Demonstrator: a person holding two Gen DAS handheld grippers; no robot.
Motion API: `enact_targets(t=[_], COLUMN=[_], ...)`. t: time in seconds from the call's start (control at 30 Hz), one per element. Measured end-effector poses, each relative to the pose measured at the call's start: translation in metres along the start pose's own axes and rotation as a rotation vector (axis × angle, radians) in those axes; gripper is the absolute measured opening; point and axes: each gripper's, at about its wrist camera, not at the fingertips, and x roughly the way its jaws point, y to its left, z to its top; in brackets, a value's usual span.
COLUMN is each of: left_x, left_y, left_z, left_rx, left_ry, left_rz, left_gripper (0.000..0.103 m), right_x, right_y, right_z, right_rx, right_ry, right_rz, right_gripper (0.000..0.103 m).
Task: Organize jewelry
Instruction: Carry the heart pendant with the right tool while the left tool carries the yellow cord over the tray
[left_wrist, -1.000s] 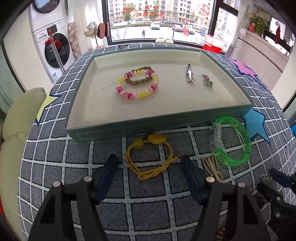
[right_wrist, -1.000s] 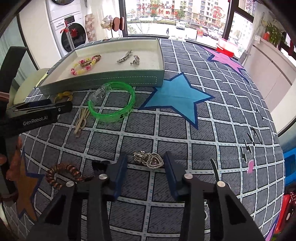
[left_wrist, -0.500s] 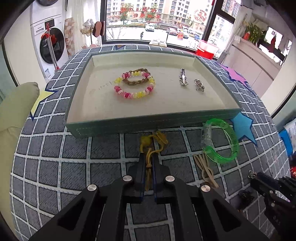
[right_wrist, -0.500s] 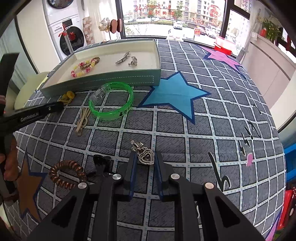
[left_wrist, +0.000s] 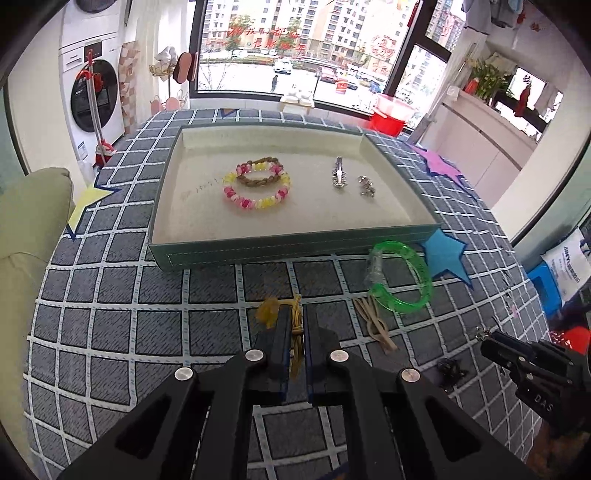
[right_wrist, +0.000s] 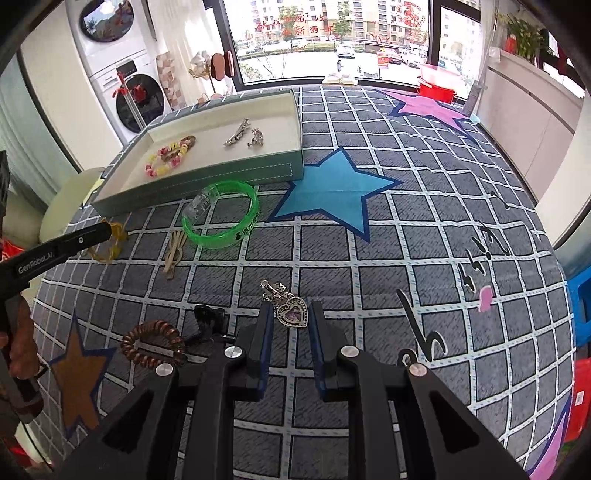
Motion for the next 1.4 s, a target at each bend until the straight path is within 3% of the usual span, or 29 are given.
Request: enact_targets(t=[0.73, 1.1, 1.4], left_x=[-0.038, -0.033, -0.008], left_y=[0.019, 0.023, 0.030], left_z=[0.019, 0.056, 0.090], left_rx=[-0.023, -0.014, -0.011], left_ry=[-0.063, -0.111, -0.126], left_rz=[-0.071, -0.064, -0.022], left_gripper=[0.020, 0.020, 0.020], right_x=[-0.014, -0.004, 0.026], right_y=[0.016, 0.032, 0.042], right_z=[0.031, 0.083, 0.132], right_rx=[0.015, -0.016, -0.002], right_ry=[-0.035, -0.061, -0.056], right_rz=[0.073, 0.098, 0.130], right_gripper=[0.021, 0.021, 0.021])
